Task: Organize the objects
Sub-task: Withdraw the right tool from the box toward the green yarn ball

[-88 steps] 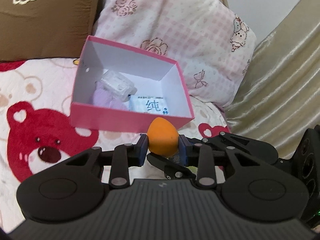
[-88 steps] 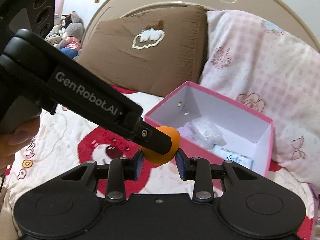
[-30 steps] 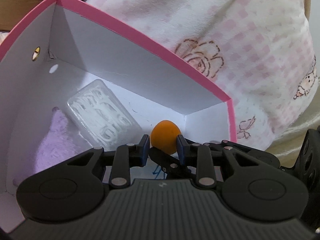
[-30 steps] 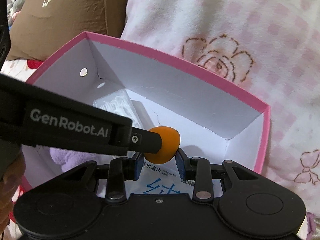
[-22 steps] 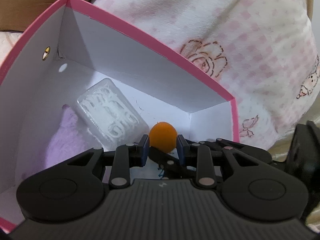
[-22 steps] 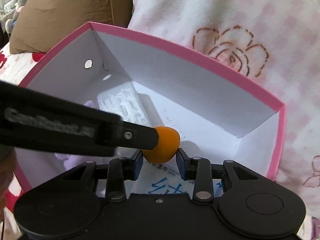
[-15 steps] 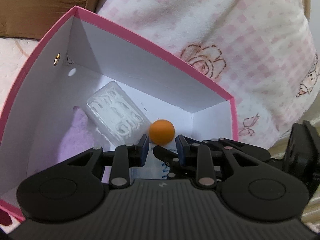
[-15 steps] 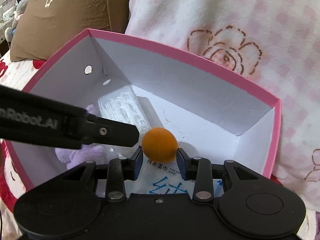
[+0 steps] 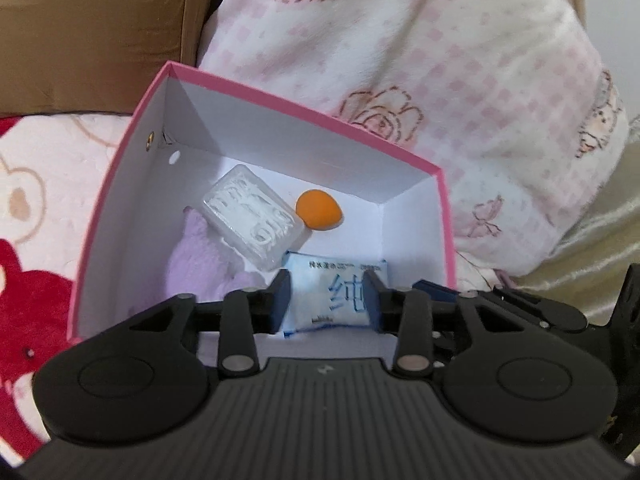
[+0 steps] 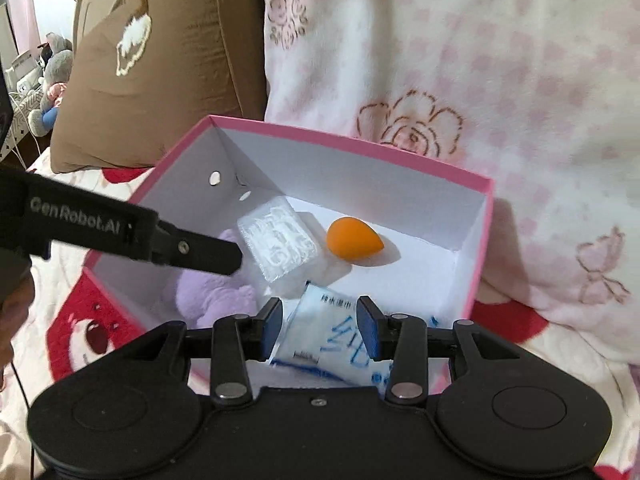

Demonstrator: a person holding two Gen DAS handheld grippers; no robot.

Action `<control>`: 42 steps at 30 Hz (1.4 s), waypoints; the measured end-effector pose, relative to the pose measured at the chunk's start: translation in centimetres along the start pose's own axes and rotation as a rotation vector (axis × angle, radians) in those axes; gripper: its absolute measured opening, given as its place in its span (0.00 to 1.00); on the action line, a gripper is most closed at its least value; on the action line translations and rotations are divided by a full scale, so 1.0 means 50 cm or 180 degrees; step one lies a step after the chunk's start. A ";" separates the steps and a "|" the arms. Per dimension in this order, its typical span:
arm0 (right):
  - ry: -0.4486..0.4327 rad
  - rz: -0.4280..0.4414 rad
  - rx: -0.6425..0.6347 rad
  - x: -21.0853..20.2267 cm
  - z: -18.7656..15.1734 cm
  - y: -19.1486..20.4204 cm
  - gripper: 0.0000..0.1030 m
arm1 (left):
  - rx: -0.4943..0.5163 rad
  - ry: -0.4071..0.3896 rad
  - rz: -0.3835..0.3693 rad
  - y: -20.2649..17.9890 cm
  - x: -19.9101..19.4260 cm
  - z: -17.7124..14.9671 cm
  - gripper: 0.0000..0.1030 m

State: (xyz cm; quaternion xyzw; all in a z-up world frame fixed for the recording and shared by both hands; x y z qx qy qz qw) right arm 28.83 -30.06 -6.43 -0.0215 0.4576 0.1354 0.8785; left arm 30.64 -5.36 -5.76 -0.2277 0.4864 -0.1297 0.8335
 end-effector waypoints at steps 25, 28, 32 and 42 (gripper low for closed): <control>-0.0338 0.0060 -0.0209 -0.235 -0.076 0.090 0.63 | 0.0269 -0.0003 0.0244 -0.088 -0.262 -0.120 0.54; -0.0321 0.0106 -0.0223 -0.255 -0.083 0.100 0.71 | 0.0184 0.0039 0.0150 -0.091 -0.279 -0.131 0.55; -0.0306 0.0159 -0.0384 -0.278 -0.100 0.121 0.74 | 0.0180 -0.0070 0.0015 -0.119 -0.295 -0.133 0.65; -0.0318 0.0047 -0.0373 -0.326 -0.140 0.133 0.98 | 0.0413 -0.0052 0.0115 -0.149 -0.312 -0.189 0.89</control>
Point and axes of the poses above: each gripper's, at about its wrist camera, not at the fingertips, and x roughly the way its jaws point, y to its left, z to its top, the point moved 5 cm from there along x, roughly the way its jaws point, and after that the axes turned 3 degrees about y, right-handed, at the moved point
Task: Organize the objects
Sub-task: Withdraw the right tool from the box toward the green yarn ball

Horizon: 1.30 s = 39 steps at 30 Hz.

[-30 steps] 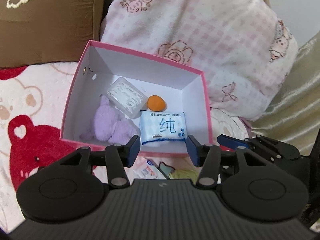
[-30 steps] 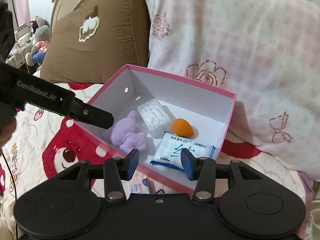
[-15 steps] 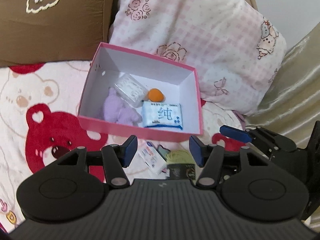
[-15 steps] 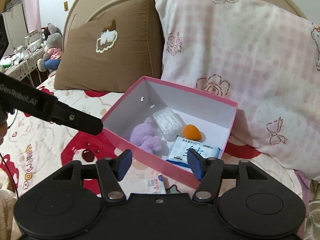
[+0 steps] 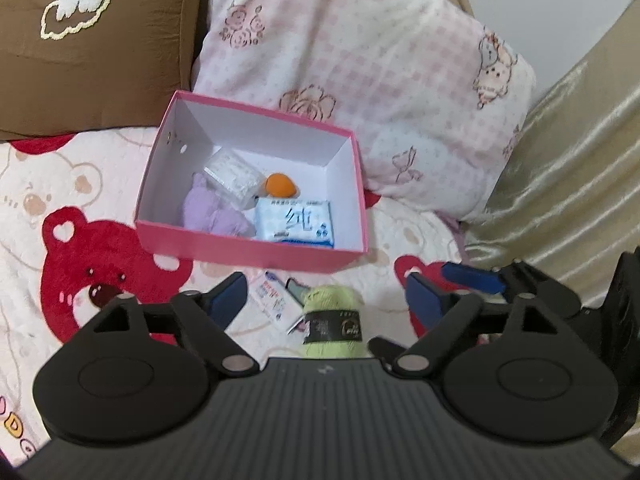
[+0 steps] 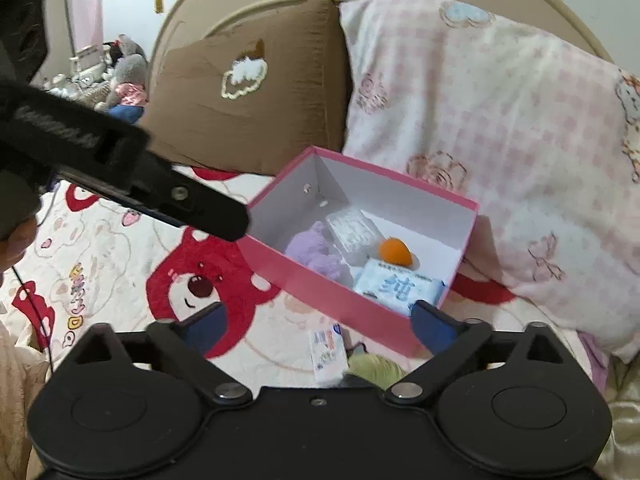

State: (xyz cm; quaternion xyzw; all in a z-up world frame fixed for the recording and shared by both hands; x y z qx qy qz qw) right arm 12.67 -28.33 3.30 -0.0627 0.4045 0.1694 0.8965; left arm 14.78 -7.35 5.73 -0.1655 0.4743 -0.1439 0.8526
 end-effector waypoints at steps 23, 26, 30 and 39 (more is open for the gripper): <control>0.0098 0.0238 0.0130 0.025 -0.155 -0.018 0.97 | -0.0098 0.0327 0.0212 0.047 0.106 -0.136 0.96; 0.0133 0.0186 -0.0038 0.025 -0.162 -0.016 0.97 | -0.0105 0.0320 0.0246 0.056 0.108 -0.142 0.94; 0.0192 0.0099 -0.0174 0.033 -0.171 -0.021 0.97 | 0.0037 0.0316 0.0392 0.060 0.121 -0.155 0.94; 0.0122 0.0420 0.0022 0.061 -0.208 -0.029 0.97 | -0.0033 0.0195 0.0593 0.098 0.165 -0.182 0.93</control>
Point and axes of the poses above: each gripper's, at about its wrist camera, not at the fingertips, and x roughly the way its jaws point, y to its left, z to its top, the point moved 5 cm from there along x, roughly the way its jaws point, and after that the axes turned 3 degrees about y, right-handed, at the moved point
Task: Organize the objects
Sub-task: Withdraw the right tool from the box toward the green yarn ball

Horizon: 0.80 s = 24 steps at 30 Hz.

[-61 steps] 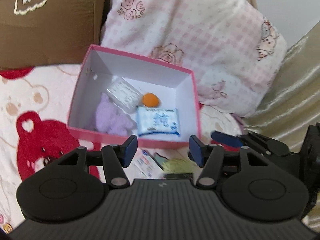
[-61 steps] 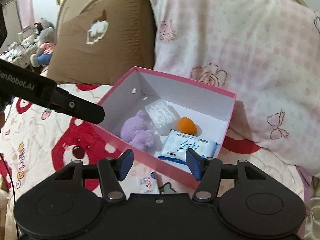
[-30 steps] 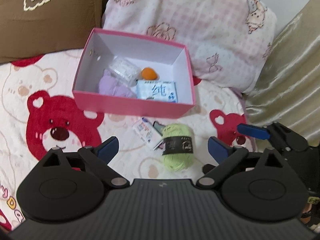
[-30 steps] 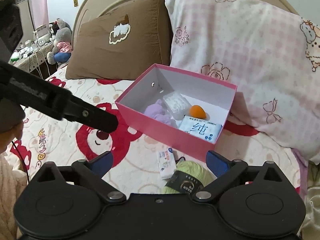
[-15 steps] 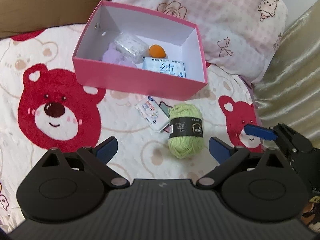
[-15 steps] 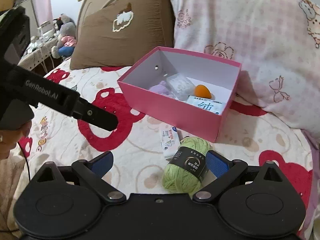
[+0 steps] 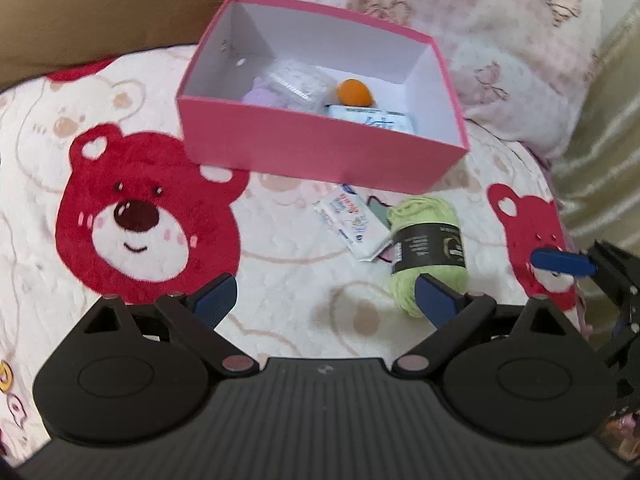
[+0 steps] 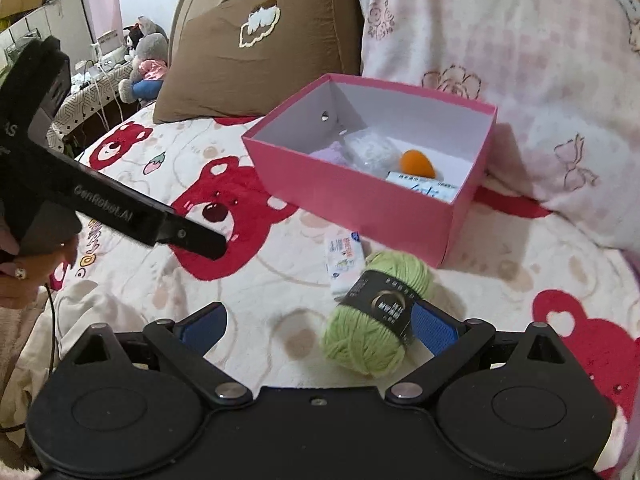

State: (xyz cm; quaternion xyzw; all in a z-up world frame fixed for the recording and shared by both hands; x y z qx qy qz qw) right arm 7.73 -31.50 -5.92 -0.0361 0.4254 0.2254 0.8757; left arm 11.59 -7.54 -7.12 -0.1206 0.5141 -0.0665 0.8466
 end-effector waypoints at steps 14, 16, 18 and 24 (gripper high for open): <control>-0.0037 -0.0218 0.0746 0.091 -0.050 -0.081 0.96 | 0.0081 -0.0149 -0.0254 -0.034 0.059 -0.028 0.92; 0.0006 -0.0123 0.0864 0.106 -0.062 -0.083 0.96 | 0.0048 -0.0119 -0.0335 -0.034 0.062 -0.029 0.92; 0.0044 -0.0042 0.0941 0.119 -0.073 -0.082 0.96 | 0.0026 -0.0138 -0.0379 -0.036 0.066 -0.027 0.92; -0.0048 -0.0168 0.0825 0.138 -0.085 -0.057 0.96 | -0.0204 -0.0168 -0.0408 -0.041 0.095 -0.021 0.92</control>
Point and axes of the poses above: each gripper's, at about its wrist camera, not at the fingertips, and x roughly the way its jaws point, y to its left, z to its top, the point moved 5 cm from there along x, roughly the way its jaws point, and after that the axes turned 3 degrees about y, right-handed, at the moved point
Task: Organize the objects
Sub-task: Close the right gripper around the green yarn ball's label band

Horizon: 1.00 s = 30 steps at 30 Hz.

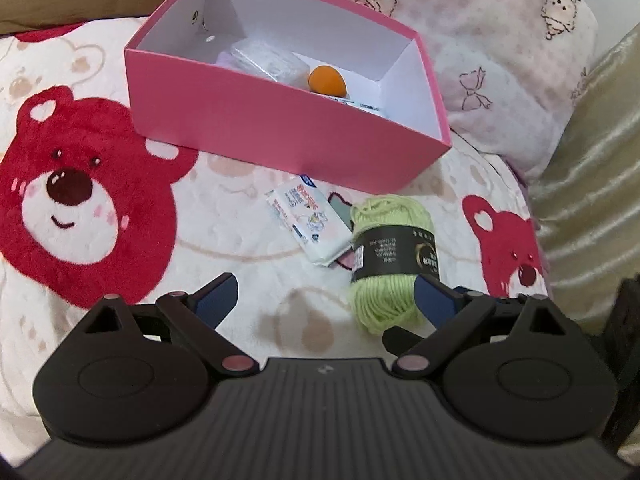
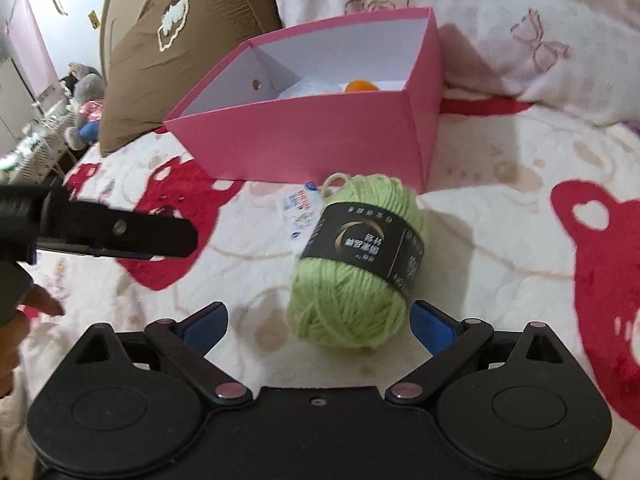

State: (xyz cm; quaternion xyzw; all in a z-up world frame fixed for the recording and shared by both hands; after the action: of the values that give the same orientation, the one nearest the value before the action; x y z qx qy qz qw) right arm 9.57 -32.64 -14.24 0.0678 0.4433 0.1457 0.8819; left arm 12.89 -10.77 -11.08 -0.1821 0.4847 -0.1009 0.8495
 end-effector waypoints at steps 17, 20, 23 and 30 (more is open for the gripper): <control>-0.0641 -0.0658 -0.0467 0.016 -0.031 0.052 0.94 | -0.0036 -0.0136 -0.0549 -0.035 0.080 0.008 0.83; -0.0570 -0.0641 -0.0300 0.022 -0.035 0.035 0.90 | -0.0103 -0.0127 -0.0601 -0.032 0.095 0.003 0.83; -0.0385 -0.0598 -0.0186 0.034 -0.029 0.028 0.85 | -0.0123 -0.0132 -0.0591 -0.032 0.108 -0.002 0.83; -0.0341 -0.0663 -0.0108 0.048 -0.028 0.012 0.85 | -0.0173 0.0004 -0.0718 -0.043 0.146 -0.008 0.56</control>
State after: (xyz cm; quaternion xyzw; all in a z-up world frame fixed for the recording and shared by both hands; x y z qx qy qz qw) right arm 9.70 -31.34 -16.76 0.0142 0.3977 0.0570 0.9156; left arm 16.28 -15.35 -16.12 -0.2584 0.4642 -0.1828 0.8272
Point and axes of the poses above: each gripper's, at about its wrist camera, not at the fingertips, and x roughly the way its jaws point, y to its left, z to its top, the point moved 5 cm from there along x, roughly the way its jaws point, and after that the axes turned 3 degrees about y, right-handed, at the moved point
